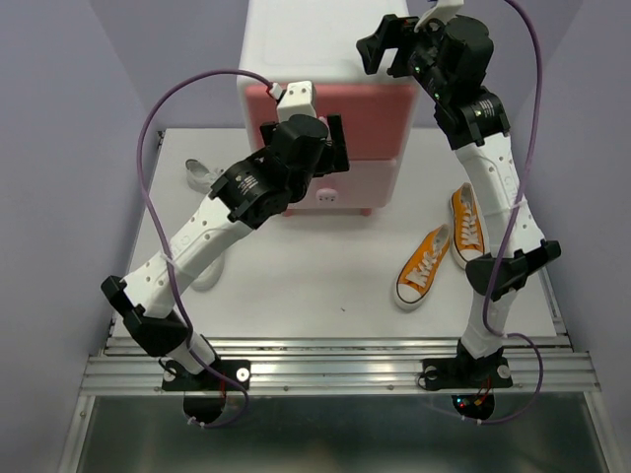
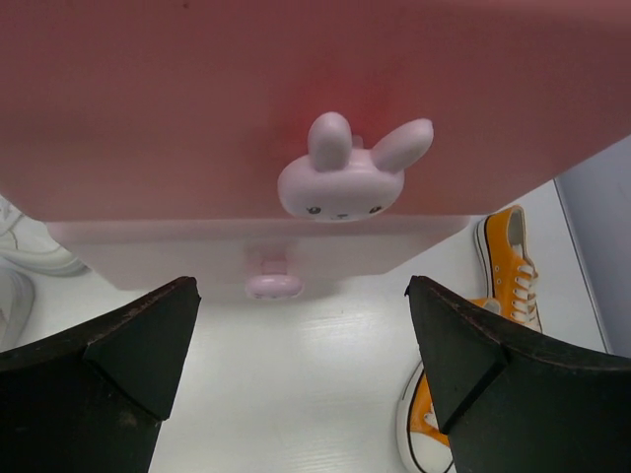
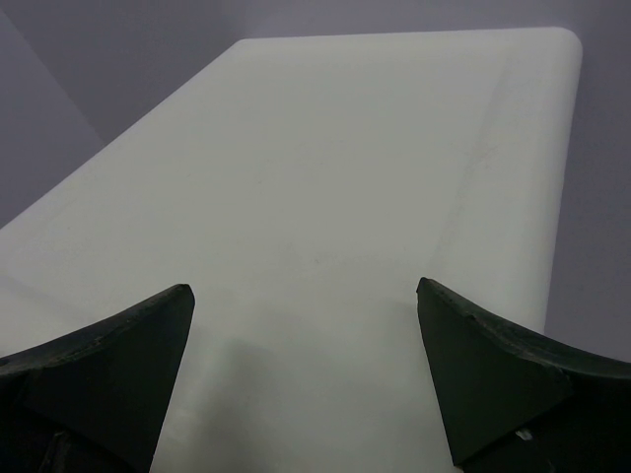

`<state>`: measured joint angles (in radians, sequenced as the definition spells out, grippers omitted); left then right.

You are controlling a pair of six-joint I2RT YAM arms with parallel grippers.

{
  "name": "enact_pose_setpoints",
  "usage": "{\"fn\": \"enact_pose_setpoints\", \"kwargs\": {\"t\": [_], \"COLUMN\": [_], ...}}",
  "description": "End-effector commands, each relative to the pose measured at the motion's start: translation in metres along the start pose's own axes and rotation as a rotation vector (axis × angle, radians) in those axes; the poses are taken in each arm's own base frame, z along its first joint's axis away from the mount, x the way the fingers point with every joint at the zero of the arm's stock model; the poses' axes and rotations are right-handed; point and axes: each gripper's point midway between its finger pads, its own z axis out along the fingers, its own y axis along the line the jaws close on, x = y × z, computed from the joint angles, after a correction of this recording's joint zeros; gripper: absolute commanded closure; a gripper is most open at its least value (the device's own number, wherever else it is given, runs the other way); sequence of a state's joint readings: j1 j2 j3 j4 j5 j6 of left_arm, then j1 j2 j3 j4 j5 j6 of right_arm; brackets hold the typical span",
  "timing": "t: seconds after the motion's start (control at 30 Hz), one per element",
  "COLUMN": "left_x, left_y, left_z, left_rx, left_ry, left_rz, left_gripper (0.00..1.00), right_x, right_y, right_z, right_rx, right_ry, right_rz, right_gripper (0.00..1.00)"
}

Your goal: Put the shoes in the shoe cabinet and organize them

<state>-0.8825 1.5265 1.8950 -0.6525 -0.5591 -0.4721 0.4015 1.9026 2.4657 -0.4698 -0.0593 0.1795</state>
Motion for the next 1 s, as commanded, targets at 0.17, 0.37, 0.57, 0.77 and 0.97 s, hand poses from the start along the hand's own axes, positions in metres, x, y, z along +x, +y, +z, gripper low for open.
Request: {"fn": "enact_pose_setpoints", "kwargs": {"t": [0.17,0.37,0.57,0.77,0.97], "left_x": [-0.034,-0.035,-0.033,-0.035,-0.038], "left_y": [-0.03,-0.037,-0.039,-0.034,-0.028], "left_z": [0.011,0.022,0.026,0.033,0.045], "left_rx": [0.064,0.054,0.05,0.016,0.016], "left_ry": [-0.101,-0.105,-0.099,-0.108,-0.105], "left_rz": [-0.057,-0.041,-0.044,-0.026,-0.025], "left_gripper": [0.01,0.01,0.01,0.01,0.02], "right_x": [0.067,0.069,0.068,0.068,0.067], "right_y": [0.001,0.001,0.0,0.003,0.003], "right_z": [-0.007,-0.007,-0.009,-0.011,-0.012], "right_rx": [0.021,0.018,0.017,0.004,0.002], "right_ry": [0.232,0.236,0.233,0.236,0.233], "right_rz": [0.067,0.06,0.044,0.051,0.054], "right_gripper": [0.0,0.0,0.0,0.0,0.0]}}
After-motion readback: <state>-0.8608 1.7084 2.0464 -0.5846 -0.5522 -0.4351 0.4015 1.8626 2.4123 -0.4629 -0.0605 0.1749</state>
